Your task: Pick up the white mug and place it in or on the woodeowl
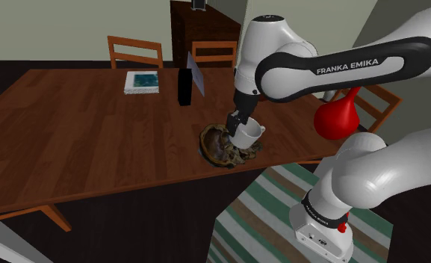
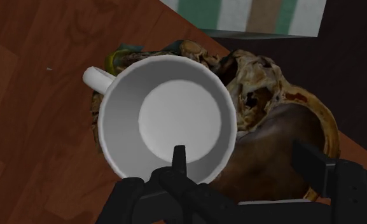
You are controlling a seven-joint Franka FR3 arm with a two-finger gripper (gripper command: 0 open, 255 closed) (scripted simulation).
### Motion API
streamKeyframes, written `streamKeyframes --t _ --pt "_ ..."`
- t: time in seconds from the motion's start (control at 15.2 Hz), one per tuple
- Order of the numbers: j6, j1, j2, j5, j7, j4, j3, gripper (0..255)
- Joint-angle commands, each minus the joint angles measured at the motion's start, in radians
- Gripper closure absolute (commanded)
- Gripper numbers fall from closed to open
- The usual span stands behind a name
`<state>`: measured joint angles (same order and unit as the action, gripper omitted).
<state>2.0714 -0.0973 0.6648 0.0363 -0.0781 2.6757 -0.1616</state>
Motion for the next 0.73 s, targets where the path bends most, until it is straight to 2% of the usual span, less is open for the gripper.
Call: streamKeyframes --t 0.0,0.13,0.4,0.66 --pt "0.000 0.000 0.000 0.000 0.000 0.000 0.000 0" --pt "0.000 0.000 0.000 0.000 0.000 0.000 0.000 0" --pt "-0.143 -0.002 0.040 -0.001 0.002 -0.103 0.006 0" --pt "-0.143 -0.002 0.040 -0.001 0.002 -0.103 0.006 0"
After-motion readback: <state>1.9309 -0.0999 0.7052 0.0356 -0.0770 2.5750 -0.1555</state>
